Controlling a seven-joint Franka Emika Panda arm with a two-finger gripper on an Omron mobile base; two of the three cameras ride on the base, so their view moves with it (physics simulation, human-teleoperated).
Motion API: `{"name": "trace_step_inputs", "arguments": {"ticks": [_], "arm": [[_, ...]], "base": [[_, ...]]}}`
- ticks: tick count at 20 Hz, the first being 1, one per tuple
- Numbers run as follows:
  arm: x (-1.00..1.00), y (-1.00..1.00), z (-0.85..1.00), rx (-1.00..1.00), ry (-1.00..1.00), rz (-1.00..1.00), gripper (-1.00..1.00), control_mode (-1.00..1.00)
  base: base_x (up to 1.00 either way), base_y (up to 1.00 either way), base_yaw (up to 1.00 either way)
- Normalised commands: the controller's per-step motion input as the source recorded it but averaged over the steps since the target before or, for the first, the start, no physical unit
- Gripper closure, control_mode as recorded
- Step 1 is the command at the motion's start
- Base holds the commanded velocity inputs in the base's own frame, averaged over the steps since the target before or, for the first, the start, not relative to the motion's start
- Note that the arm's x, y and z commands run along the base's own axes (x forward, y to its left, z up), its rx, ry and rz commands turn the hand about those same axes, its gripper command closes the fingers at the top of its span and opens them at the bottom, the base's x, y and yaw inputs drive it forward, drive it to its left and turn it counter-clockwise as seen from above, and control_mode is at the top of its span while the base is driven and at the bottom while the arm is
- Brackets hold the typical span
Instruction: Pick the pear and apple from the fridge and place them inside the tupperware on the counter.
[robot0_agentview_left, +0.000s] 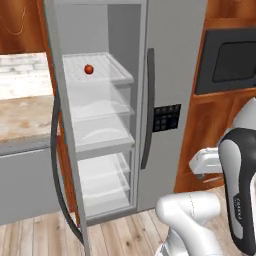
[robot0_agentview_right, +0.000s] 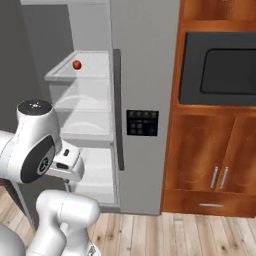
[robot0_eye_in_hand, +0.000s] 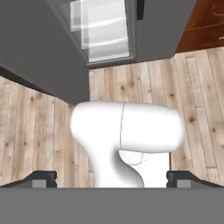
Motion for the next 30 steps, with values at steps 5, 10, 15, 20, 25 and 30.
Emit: {"name": "trace_step_inputs", "arguments": {"ticks": [5, 10, 15, 20, 25, 30], "arm": [[0.0, 0.0, 0.0, 0.0, 0.0, 0.0, -1.0, 1.0], [0.0, 0.0, 0.0, 0.0, 0.0, 0.0, -1.0, 1.0], [0.0, 0.0, 0.0, 0.0, 0.0, 0.0, -1.0, 1.0], [0.0, 0.0, 0.0, 0.0, 0.0, 0.0, -1.0, 1.0], [0.0, 0.0, 0.0, 0.0, 0.0, 0.0, -1.0, 1.0], [0.0, 0.0, 0.0, 0.0, 0.0, 0.0, -1.0, 1.0]], "base": [[0.55, -0.37, 0.29], [0.26, -0.22, 0.14], [0.53, -0.03, 0.37], [0.6, -0.07, 0.48], [0.49, -0.08, 0.47], [0.36, -0.19, 0.17]]}}
